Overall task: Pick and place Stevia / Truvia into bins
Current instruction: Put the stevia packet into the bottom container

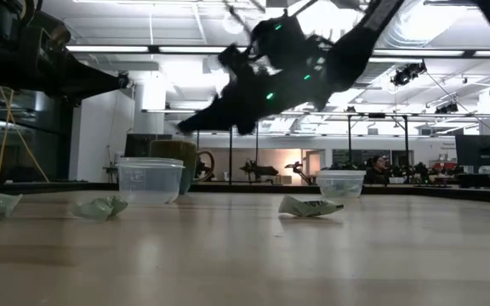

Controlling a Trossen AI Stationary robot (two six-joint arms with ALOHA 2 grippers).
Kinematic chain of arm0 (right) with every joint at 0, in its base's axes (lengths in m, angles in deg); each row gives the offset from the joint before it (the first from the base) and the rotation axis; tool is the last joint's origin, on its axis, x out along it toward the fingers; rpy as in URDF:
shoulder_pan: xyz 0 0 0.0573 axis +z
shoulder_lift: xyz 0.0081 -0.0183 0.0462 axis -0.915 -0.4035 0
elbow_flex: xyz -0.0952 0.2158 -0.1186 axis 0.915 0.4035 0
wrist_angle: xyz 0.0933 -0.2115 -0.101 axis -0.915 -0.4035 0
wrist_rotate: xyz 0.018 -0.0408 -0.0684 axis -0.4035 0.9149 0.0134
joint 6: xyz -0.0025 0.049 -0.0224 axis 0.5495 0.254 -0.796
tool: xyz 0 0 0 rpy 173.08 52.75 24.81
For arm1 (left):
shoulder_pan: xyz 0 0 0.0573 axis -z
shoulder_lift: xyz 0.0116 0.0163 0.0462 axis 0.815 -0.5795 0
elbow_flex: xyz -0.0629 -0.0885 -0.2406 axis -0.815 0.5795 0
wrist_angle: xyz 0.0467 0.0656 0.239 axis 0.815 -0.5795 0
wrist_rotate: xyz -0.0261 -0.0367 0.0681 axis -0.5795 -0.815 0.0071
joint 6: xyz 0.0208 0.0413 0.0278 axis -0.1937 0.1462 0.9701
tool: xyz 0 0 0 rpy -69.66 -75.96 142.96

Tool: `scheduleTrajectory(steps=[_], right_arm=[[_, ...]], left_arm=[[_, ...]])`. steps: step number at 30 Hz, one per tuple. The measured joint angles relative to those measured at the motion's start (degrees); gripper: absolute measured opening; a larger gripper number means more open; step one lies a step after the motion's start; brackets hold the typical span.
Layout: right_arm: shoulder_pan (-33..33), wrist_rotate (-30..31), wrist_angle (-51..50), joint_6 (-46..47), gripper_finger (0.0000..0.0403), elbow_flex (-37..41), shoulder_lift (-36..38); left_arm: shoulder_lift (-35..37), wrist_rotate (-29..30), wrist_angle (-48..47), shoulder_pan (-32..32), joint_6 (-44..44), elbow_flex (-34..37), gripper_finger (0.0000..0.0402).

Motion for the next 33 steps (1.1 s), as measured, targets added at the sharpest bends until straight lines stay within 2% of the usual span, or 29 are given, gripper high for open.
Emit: scheduleTrajectory(steps=[4,9,11,14,20,26,33], right_arm=[[-0.5,0.3,-1.4,-0.2,0.0002,-5.2,-4.7],[-1.2,-1.2,-11.3,-0.2,0.0007,-10.7,-5.8],[-1.2,0.4,-15.7,0.3,0.0017,-12.9,-5.8],[-1.2,0.1,-21.5,1.1,0.0039,-16.0,-5.8],[-1.1,-3.0,-25.9,2.4,0.0106,-18.5,-5.2],[-0.5,-14.2,-41.9,3.9,0.0161,-18.9,-0.3],[4.1,-15.5,-65.1,10.6,0.0203,-18.6,0.1]], left_arm=[[0.0,0.0,0.0,0.0,0.0,0.0,0.0106],[0.0,0.0,0.0,0.0,0.0,0.0,0.0106],[0.0,0.0,0.0,0.0,0.0,0.0,0.0106],[0.0,0.0,0.0,0.0,0.0,0.0,0.0106],[0.0,0.0,0.0,0.0,0.0,0.0,0.0106],[0.0,0.0,0.0,0.0,0.0,0.0,0.0106],[0.0,0.0,0.0,0.0,0.0,0.0,0.0106]])
